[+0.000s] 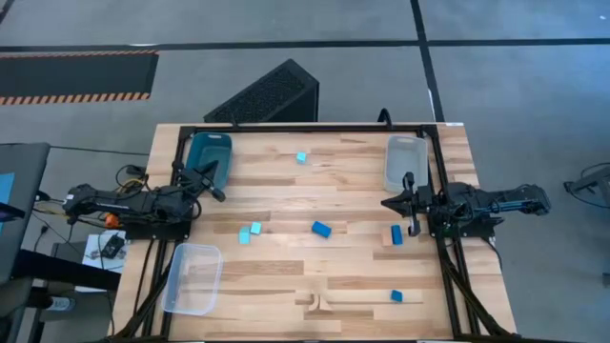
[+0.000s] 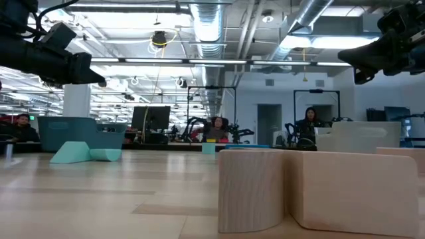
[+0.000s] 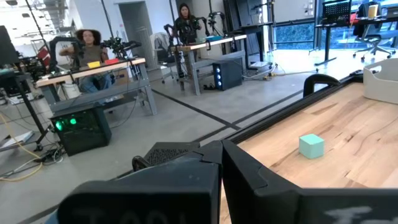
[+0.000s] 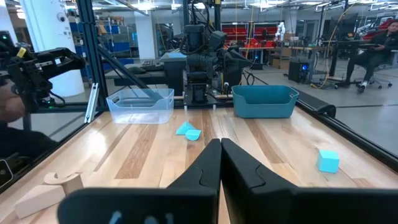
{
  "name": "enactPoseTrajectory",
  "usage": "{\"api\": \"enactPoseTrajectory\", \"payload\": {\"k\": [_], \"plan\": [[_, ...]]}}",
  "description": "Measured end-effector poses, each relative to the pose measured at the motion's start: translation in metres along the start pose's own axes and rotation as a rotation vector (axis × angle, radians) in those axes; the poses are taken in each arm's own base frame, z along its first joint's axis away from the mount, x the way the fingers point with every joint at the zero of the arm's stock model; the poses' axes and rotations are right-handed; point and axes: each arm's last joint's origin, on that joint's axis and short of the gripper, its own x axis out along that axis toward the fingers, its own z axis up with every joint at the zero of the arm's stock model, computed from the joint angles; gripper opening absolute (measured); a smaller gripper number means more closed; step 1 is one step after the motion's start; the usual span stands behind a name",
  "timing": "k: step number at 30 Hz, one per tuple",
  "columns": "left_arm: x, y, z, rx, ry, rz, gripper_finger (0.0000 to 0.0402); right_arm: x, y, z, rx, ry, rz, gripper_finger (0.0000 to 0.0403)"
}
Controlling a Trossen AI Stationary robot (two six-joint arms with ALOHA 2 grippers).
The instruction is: Sort & place blocks by color
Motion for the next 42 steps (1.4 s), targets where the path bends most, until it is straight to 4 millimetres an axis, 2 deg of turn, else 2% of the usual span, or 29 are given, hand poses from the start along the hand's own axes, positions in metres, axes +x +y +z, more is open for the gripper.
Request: {"api": "enactPoseTrajectory", "payload": {"k": [17,23,27,31,34,36,38,42], "plan": [[0.000,0.000,0.000,-0.006,0.000,-0.001,0.0000,0.000,0.000,0.000,-0.001,0.001,0.001,0.0033],[0.000,-0.001,0.001,-0.033,-0.004,-0.023,0.0000,-0.001,-0.005,0.007,-0.276,-0.015,-0.107,0.0033],[0.001,0.001,0.010,-0.005,-0.068,-0.029,0.0000,-0.001,-0.006,0.008,-0.309,-0.015,-0.124,0.0033],[0.002,0.000,0.022,0.066,-0.182,-0.147,0.0000,-0.001,-0.006,0.007,-0.340,0.001,-0.125,0.0033],[0.001,0.000,0.030,0.059,-0.297,-0.277,0.0000,-0.002,-0.007,0.008,-0.520,0.013,-0.153,0.0033],[0.002,0.001,0.033,0.036,-0.341,-0.313,0.0000,-0.002,-0.008,0.010,-0.563,-0.004,-0.162,0.0033],[0.005,0.003,0.033,0.030,-0.351,-0.297,0.0000,-0.002,-0.007,0.016,-0.482,-0.081,-0.141,0.0033],[0.011,0.006,0.030,0.042,-0.315,-0.245,0.0000,-0.005,-0.006,0.032,-0.046,-0.267,-0.108,0.0033]]}}
